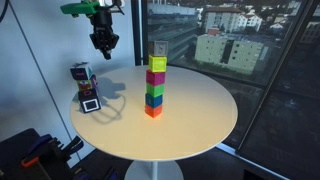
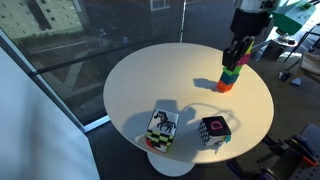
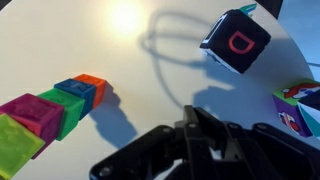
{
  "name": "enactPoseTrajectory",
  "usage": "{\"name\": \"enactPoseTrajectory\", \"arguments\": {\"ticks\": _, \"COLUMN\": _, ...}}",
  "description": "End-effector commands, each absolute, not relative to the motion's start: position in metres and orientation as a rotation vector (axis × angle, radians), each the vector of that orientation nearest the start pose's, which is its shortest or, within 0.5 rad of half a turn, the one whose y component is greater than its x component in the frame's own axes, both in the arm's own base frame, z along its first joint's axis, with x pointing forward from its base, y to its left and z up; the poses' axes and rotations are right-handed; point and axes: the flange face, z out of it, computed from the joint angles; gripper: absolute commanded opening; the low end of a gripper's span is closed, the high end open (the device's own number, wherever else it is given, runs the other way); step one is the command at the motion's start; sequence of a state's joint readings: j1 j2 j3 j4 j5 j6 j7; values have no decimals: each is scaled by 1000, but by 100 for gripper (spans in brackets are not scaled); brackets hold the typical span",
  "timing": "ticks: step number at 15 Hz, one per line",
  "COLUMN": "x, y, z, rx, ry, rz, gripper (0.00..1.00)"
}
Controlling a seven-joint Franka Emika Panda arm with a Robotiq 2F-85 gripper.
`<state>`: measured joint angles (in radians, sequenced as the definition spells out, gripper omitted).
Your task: Pick up the block with an owl image from the stack and put it on the table
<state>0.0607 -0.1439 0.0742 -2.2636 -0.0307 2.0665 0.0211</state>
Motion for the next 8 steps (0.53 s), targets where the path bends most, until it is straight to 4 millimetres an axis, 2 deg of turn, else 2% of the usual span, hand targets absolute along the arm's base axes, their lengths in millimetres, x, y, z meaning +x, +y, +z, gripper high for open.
{"name": "enactPoseTrajectory", "arguments": {"ticks": 1, "x": 485, "y": 62, "z": 426, "rx": -3170, "ry": -165, "rz": 107, "gripper": 34}}
{"name": "enactPoseTrajectory", "arguments": {"ticks": 8, "x": 479, "y": 59, "z": 428, "rx": -3175, "ry": -170, "rz": 191, "gripper": 88}}
